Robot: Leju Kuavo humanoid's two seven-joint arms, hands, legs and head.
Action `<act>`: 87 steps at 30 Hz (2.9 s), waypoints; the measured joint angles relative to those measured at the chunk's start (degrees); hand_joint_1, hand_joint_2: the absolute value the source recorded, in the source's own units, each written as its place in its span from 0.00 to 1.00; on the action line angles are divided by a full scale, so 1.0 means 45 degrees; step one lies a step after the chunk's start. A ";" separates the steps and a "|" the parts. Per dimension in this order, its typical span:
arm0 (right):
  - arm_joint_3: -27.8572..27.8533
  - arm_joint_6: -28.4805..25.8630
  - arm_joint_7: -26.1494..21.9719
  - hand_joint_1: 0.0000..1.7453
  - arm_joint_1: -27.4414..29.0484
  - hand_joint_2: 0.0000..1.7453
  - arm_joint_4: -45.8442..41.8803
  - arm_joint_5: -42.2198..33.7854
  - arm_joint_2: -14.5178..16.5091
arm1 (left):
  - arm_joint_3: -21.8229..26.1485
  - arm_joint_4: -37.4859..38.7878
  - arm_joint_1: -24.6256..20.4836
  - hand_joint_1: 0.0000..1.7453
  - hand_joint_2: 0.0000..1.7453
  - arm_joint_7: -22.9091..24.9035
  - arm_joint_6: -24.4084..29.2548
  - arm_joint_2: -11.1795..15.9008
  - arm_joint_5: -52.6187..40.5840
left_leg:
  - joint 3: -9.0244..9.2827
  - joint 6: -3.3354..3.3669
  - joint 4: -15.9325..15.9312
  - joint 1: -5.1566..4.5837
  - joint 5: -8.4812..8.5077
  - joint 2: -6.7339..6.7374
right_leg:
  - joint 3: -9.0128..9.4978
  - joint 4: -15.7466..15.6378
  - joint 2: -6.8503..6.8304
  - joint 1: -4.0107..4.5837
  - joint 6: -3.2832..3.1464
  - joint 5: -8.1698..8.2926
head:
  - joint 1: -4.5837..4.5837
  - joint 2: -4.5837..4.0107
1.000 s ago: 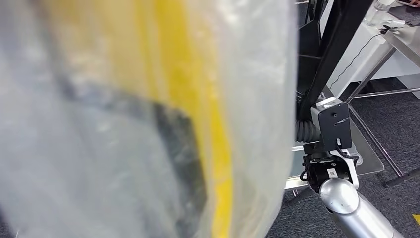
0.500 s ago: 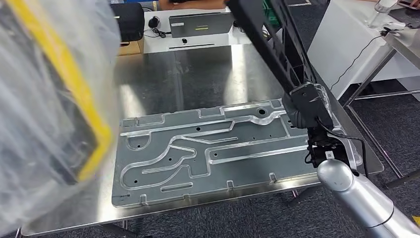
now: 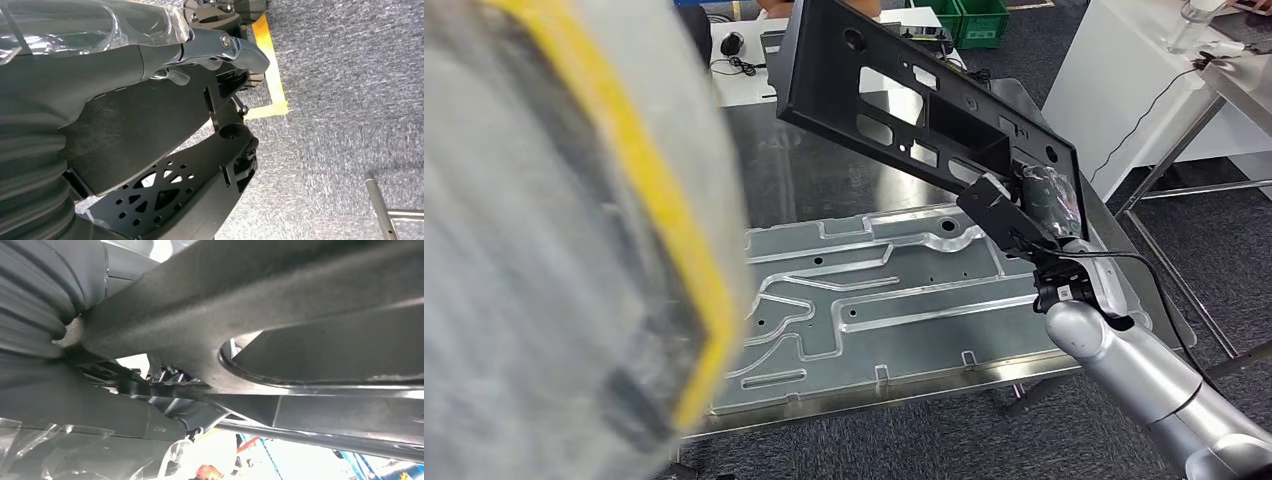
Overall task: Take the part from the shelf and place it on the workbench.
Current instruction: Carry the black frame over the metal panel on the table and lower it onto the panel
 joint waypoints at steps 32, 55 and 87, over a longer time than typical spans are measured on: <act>0.1440 0.1486 0.0268 1.00 -0.1061 1.00 0.1537 0.1564 0.0591 | -0.0044 0.0000 -0.0152 0.00 1.00 0.0008 0.0260 -0.0127 0.0282 | 0.0323 0.0362 -0.0333 0.0042 0.0018 0.0033 | -0.0692 0.1471 -0.0006 -0.0132 0.0150 -0.0749 | 0.0013 0.0000; 0.1526 0.1753 0.0787 1.00 -0.0745 1.00 0.1356 0.2034 0.0341 | -0.0042 0.0015 -0.0147 0.00 1.00 -0.0526 0.0539 -0.0182 0.0533 | -0.0872 0.0743 0.1247 -0.0415 0.0429 0.0143 | 0.0054 0.0553 0.0156 0.0343 -0.0667 -0.0384 | -0.0012 0.0002; 0.2723 0.3732 -0.1223 1.00 -0.0247 1.00 0.1044 0.3184 0.1203 | -0.0313 0.0034 -0.0332 0.00 1.00 -0.1462 0.1066 -0.0376 0.0455 | -0.0432 0.0433 0.0204 -0.0430 0.0356 0.0083 | 0.0028 0.0477 0.0067 0.0351 -0.0568 -0.0402 | 0.0002 0.0000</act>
